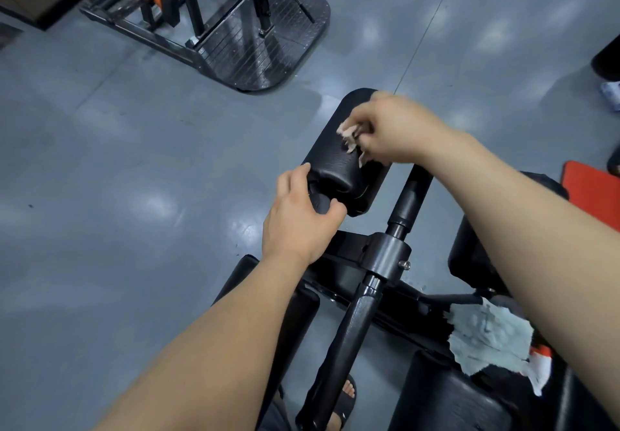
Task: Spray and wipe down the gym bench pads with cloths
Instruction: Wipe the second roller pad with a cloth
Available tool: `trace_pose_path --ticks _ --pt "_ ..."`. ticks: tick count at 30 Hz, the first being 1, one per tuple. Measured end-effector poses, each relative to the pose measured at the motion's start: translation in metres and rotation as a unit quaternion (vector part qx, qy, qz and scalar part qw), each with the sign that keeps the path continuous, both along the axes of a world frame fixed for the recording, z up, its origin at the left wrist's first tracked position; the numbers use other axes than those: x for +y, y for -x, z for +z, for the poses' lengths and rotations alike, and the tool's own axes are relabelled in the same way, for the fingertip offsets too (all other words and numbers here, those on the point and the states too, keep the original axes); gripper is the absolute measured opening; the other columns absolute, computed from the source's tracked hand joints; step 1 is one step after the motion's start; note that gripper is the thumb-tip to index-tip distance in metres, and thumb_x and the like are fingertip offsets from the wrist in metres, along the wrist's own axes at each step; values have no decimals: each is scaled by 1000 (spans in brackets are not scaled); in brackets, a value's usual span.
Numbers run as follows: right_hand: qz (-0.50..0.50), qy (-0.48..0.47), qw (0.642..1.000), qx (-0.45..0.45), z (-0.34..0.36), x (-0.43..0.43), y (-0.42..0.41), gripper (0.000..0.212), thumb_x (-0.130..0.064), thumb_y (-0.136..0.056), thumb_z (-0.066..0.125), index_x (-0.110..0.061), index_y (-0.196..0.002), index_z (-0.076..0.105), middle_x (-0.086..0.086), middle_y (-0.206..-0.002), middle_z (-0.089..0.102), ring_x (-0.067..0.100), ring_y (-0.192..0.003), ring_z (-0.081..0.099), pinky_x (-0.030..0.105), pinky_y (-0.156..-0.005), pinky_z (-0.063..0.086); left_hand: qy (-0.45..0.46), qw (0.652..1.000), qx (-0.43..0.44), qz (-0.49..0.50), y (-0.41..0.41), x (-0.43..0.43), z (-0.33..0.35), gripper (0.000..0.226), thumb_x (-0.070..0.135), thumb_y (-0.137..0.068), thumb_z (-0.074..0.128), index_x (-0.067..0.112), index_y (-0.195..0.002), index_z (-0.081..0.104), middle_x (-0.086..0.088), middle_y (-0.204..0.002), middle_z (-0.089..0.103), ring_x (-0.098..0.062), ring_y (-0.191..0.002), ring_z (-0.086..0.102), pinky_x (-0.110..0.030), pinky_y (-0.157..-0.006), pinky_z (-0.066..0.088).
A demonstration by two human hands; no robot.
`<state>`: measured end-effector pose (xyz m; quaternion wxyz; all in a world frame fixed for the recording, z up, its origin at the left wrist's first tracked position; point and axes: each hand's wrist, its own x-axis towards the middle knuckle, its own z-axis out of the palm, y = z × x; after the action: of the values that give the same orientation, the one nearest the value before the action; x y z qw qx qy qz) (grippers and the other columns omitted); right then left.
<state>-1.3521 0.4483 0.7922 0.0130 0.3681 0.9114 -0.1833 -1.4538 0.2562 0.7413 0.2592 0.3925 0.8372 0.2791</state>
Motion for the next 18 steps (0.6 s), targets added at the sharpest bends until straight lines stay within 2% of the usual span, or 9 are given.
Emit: trace_pose_path --ticks 3,6,8,11,14,16,18 --pt "-75 -26 997 2 -5 32 -2 38 -17 -87 55 -34 -118 70 5 -101 50 33 -106 58 42 -90 53 -5 1000 1 2 0 0 0 67 53 -84 60 41 -144 33 21 -142 34 -15 -109 57 -39 -90 50" --pt "-129 -21 991 28 -11 48 -1 39 -11 -86 51 -27 -115 71 13 -106 58 31 -110 54 36 -89 50 -8 1000 2 -1 -1 1 1 65 53 -85 61 43 -142 33 23 -143 34 -12 -112 54 -38 -91 49" --pt "-145 -11 988 54 -15 44 3 32 -19 -85 50 -21 -110 70 15 -104 63 27 -112 50 34 -87 48 -10 1000 2 -2 -1 0 0 64 52 -85 61 43 -142 32 23 -144 36 -10 -115 52 -35 -91 46" --pt "-142 13 986 89 -16 34 4 29 -36 -86 50 -19 -101 68 4 -88 64 19 -114 46 34 -89 48 -11 1000 3 -3 0 2 -1 64 53 -87 62 42 -143 32 23 -146 39 -9 -118 51 -31 -87 41" --pt "-126 7 987 97 -16 35 1 24 -36 -97 53 -18 -90 67 -10 -70 58 20 -112 47 31 -83 43 -12 1000 4 -9 0 2 -1 65 62 -89 60 40 -142 32 21 -147 38 -9 -119 52 -30 -86 42" --pt "-125 6 987 106 -19 38 0 20 -31 -98 54 -19 -95 70 -11 -70 54 21 -112 49 32 -83 43 -11 1000 9 -14 0 1 0 64 66 -89 58 39 -142 32 20 -147 37 -10 -119 54 -32 -87 43" --pt "-153 7 979 132 -21 39 0 21 -23 -95 54 -21 -104 73 -6 -81 57 18 -107 50 32 -90 46 -8 1000 16 -20 1 1 0 64 64 -91 57 37 -143 31 19 -147 36 -13 -120 55 -36 -89 47"
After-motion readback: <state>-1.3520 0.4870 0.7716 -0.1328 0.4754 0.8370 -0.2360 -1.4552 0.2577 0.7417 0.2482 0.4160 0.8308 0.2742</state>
